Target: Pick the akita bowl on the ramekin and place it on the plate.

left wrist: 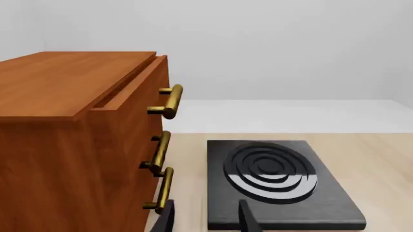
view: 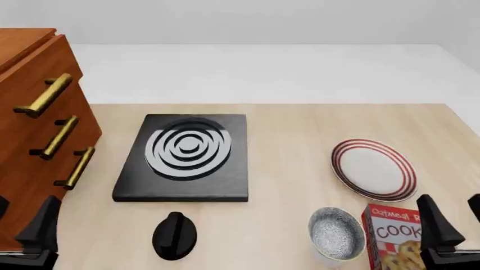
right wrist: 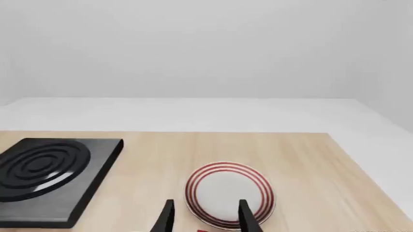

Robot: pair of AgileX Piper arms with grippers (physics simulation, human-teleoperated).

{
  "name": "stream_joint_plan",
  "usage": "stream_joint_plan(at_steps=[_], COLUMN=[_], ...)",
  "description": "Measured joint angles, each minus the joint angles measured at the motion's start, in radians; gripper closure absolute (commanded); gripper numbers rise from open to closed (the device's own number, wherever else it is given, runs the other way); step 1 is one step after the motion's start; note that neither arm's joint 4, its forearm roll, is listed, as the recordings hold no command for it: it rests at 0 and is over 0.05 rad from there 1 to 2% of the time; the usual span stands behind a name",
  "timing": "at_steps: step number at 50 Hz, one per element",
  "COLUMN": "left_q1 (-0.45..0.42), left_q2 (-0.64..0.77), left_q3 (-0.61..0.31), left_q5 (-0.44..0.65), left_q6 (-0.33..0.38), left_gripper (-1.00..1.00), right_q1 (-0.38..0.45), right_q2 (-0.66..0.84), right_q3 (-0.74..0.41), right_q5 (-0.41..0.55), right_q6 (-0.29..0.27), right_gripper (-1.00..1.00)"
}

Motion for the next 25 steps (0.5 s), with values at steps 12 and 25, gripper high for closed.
stream_joint_plan(at_steps=[12, 25], left_q1=[0.000, 0.000], left_q2=[0.000, 0.000], left_q3=[0.000, 0.000], left_q5=[0.000, 0.000], left_q6=[0.000, 0.000], left_gripper=[-1.00, -1.00], right_q1=[0.001, 0.014], right_q2=[0.003, 0.042], right_q3=[-0.004, -0.020], right_q5=[0.003, -0.014], right_q6=[-0.005, -0.014], right_gripper=[-1.00, -1.00])
